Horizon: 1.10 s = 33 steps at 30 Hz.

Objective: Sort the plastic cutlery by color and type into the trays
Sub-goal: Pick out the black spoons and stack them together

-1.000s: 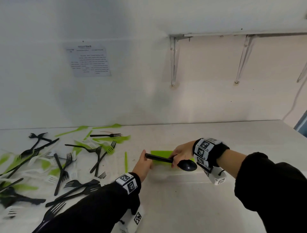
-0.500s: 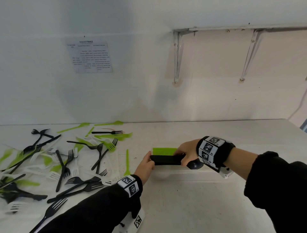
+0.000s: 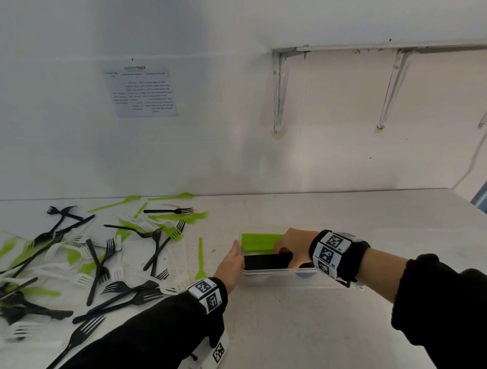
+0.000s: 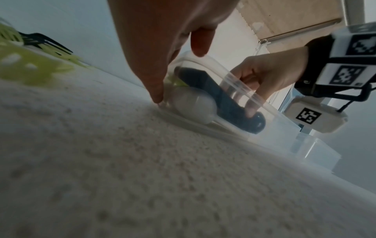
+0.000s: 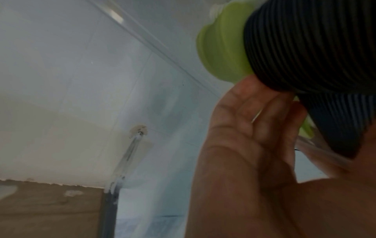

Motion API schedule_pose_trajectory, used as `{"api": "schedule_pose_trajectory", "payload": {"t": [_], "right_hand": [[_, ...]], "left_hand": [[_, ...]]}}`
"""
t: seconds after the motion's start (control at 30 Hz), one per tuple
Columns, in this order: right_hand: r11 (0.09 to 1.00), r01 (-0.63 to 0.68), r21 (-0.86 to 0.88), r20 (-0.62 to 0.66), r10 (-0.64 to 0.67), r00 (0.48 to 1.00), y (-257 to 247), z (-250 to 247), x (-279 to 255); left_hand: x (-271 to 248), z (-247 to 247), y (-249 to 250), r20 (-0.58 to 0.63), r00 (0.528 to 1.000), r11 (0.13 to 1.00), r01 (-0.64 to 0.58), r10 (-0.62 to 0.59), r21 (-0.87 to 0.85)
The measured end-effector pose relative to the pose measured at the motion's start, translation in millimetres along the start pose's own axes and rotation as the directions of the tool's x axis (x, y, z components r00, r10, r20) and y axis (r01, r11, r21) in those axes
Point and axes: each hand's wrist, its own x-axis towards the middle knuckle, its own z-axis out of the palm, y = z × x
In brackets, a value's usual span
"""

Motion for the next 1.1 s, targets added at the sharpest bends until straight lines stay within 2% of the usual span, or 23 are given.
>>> {"api": "schedule_pose_trajectory", "payload": {"t": [0.13, 0.2, 0.27, 0.33, 0.4, 0.47, 0.5, 0.6, 0.77, 0.9, 1.1], "right_hand": [[1.000, 0.007, -0.028, -0.058, -0.008, 0.998, 0, 4, 1], [0.997, -0.013, 0.072, -0.113, 0.021, 0.993, 4, 5, -4], [0.976, -0.041, 0.215, -0.223, 0.090, 0.971, 12, 5, -10], [0.936, -0.082, 0.342, -0.381, 0.218, 0.899, 28, 6, -17], [0.866, -0.210, 0.454, -0.456, 0.428, 0.780, 49, 11, -26], [0.717, -0.409, 0.565, -0.348, 0.656, 0.670, 68, 20, -37], [0.641, -0.491, 0.589, -0.262, 0.727, 0.635, 75, 25, -43], [0.501, -0.592, 0.631, -0.064, 0.794, 0.604, 85, 38, -54], [0.468, -0.655, 0.593, 0.036, 0.798, 0.602, 90, 58, -55], [0.442, -0.643, 0.625, 0.013, 0.818, 0.575, 87, 61, -49], [0.433, -0.595, 0.677, -0.018, 0.818, 0.575, 87, 47, -30]], "left_hand": [[-4, 2, 3, -0.021, 1.000, 0.997, -0.008, 0.010, 0.081], [-3, 2, 0, -0.037, 0.999, 0.995, -0.024, 0.028, 0.097], [-5, 4, -1, -0.041, 0.998, 0.993, -0.036, 0.041, 0.115], [-3, 5, -3, -0.042, 0.998, 0.993, -0.039, 0.044, 0.112], [-2, 6, -3, -0.049, 0.998, 0.995, -0.032, 0.037, 0.094], [-3, 7, -3, -0.060, 0.997, 0.992, -0.043, 0.050, 0.116], [-4, 7, -3, -0.061, 0.997, 0.989, -0.045, 0.054, 0.141], [-6, 8, -6, -0.070, 0.995, 0.980, -0.056, 0.071, 0.192], [-2, 8, -9, -0.093, 0.991, 0.979, -0.077, 0.096, 0.188], [2, 9, -9, -0.125, 0.986, 0.979, -0.081, 0.106, 0.187], [30, 2, 1, -0.224, 0.972, 0.989, -0.044, 0.076, 0.142]]}}
